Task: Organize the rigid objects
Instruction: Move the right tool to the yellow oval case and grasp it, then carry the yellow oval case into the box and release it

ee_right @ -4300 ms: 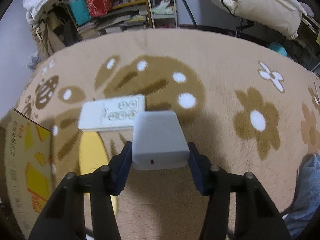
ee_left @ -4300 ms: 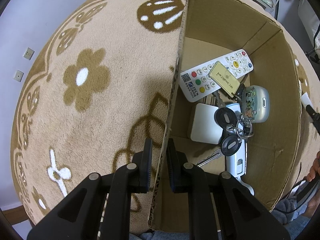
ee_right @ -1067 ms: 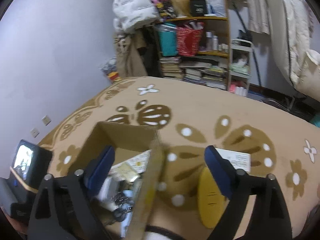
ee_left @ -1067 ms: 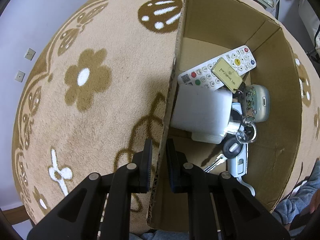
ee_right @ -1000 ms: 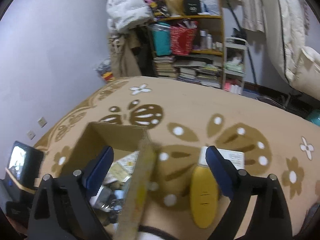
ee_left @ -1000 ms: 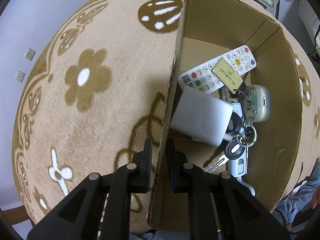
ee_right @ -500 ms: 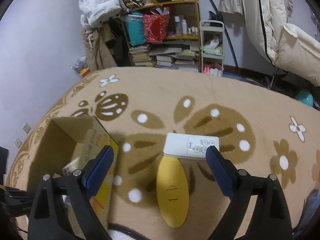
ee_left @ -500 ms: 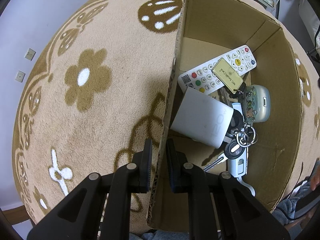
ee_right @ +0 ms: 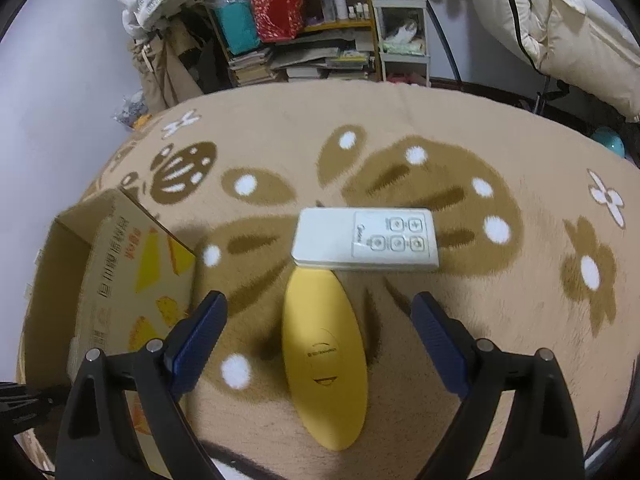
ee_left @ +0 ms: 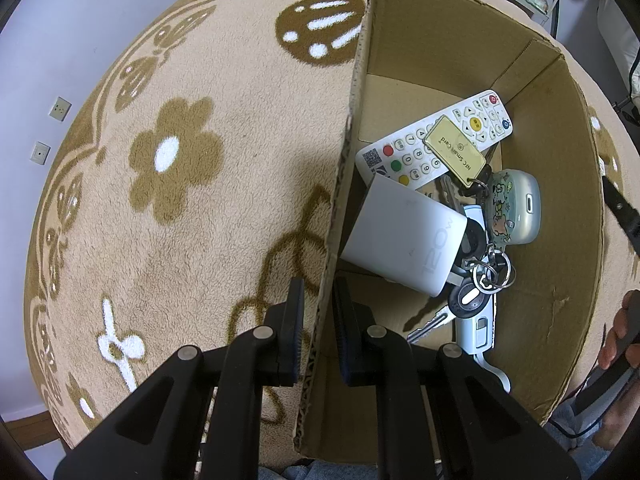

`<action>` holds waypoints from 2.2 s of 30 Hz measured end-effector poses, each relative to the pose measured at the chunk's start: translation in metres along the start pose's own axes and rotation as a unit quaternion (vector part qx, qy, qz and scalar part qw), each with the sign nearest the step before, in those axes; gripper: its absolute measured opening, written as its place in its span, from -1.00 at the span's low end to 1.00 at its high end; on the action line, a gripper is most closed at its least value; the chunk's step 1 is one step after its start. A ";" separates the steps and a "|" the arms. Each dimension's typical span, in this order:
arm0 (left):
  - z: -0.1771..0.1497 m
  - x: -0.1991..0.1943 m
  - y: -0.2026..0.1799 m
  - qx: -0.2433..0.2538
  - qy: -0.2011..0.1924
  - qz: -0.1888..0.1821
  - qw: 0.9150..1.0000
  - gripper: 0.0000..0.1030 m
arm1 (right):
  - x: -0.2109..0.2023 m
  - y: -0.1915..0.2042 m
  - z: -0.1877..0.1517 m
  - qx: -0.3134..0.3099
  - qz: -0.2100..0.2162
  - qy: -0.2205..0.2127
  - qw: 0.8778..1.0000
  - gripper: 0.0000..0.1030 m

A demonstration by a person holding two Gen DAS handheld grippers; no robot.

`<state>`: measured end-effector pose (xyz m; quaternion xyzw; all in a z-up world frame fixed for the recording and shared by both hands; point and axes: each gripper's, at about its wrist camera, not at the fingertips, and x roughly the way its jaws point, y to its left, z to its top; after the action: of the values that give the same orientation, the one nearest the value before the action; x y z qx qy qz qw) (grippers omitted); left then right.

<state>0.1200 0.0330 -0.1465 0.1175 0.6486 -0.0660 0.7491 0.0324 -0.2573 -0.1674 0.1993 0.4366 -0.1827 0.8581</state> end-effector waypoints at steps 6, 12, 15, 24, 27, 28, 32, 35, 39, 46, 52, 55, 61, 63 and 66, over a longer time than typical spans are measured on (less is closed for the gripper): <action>-0.001 0.000 -0.002 0.004 0.000 0.004 1.000 -0.72 | 0.022 -0.013 -0.008 0.036 0.021 0.036 0.998 0.90; -0.001 0.001 -0.003 0.002 0.000 0.003 1.000 -0.72 | 0.038 -0.013 -0.017 0.020 0.003 0.052 0.998 0.55; -0.001 0.000 -0.003 0.003 0.000 0.003 1.000 -0.72 | 0.042 -0.006 -0.020 -0.010 -0.010 0.047 0.999 0.53; -0.002 0.000 -0.003 0.004 0.000 0.005 1.000 -0.72 | 0.039 0.016 -0.026 -0.054 -0.038 0.056 0.996 0.17; -0.002 0.000 -0.003 0.005 -0.001 0.007 1.000 -0.72 | 0.039 0.017 -0.029 -0.059 -0.043 0.056 0.996 0.20; -0.002 0.000 -0.003 0.005 -0.001 0.007 1.000 -0.72 | 0.039 0.014 -0.028 -0.050 -0.037 0.059 0.996 0.21; -0.002 0.000 -0.003 0.005 0.000 0.007 1.000 -0.72 | 0.043 0.016 -0.027 -0.081 -0.030 0.083 0.993 0.22; -0.002 0.000 -0.004 0.005 0.000 0.007 1.000 -0.72 | 0.042 0.014 -0.026 -0.077 -0.029 0.085 0.993 0.18; -0.003 -0.001 -0.003 0.004 0.000 0.004 1.000 -0.72 | 0.037 0.019 -0.029 -0.072 -0.046 0.071 0.994 0.16; -0.002 0.000 -0.001 0.002 0.001 0.000 1.000 -0.72 | 0.021 0.008 -0.025 -0.020 -0.003 0.085 0.996 0.15; -0.001 0.001 -0.001 0.002 0.001 0.000 1.000 -0.72 | -0.004 0.020 -0.016 -0.029 0.018 0.060 0.998 0.15; -0.001 0.001 -0.001 0.003 0.000 0.001 1.000 -0.72 | -0.020 0.025 -0.009 -0.028 0.028 0.040 0.998 0.15; -0.002 0.001 -0.001 0.003 0.001 0.001 1.000 -0.72 | -0.064 0.045 0.008 -0.037 0.077 -0.025 0.996 0.15; -0.002 0.001 -0.001 0.004 0.000 0.001 1.000 -0.72 | -0.073 0.057 0.011 -0.047 0.094 -0.040 0.994 0.15; -0.002 0.001 -0.001 0.004 0.000 0.001 1.000 -0.72 | -0.082 0.077 0.011 -0.065 0.120 -0.059 0.989 0.15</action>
<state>0.1184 0.0325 -0.1475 0.1211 0.6484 -0.0674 0.7486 0.0321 -0.1853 -0.0799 0.1825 0.3692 -0.0608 0.9092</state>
